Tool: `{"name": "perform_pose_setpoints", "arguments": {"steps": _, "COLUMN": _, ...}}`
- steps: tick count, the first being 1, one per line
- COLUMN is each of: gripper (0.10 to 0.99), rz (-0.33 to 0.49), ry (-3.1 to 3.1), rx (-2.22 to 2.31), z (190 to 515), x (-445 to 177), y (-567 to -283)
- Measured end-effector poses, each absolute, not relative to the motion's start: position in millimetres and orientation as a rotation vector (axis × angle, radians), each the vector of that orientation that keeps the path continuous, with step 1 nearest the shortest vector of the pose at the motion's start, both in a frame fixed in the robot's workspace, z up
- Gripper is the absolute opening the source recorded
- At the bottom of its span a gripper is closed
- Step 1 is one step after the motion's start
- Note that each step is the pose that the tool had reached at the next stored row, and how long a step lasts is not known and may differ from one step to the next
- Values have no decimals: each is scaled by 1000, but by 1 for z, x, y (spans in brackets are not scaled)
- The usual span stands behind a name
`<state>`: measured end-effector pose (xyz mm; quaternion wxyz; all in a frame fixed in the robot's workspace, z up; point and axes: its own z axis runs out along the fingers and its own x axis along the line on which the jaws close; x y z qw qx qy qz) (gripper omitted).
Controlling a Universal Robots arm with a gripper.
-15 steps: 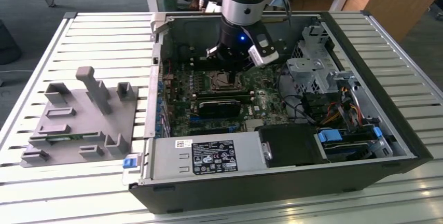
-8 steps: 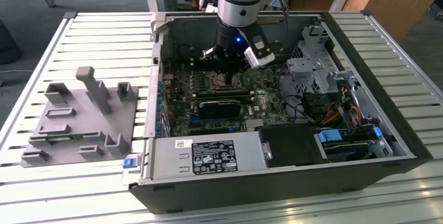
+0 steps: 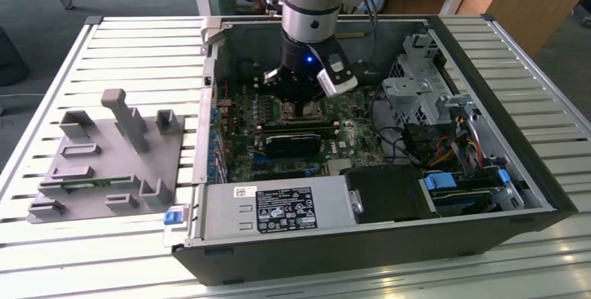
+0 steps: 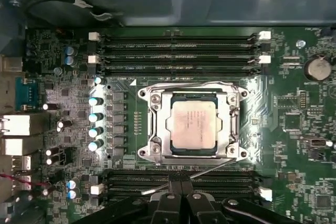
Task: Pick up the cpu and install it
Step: 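Install the second cpu locking lever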
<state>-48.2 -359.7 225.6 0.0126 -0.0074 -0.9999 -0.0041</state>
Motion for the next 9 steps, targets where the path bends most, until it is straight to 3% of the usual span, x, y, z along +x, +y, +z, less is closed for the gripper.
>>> {"name": "perform_pose_setpoints", "arguments": {"steps": 9, "gripper": 106, "rz": -36, "ry": -3116, "rx": -23, "z": 221, "x": -56, "y": -365}}
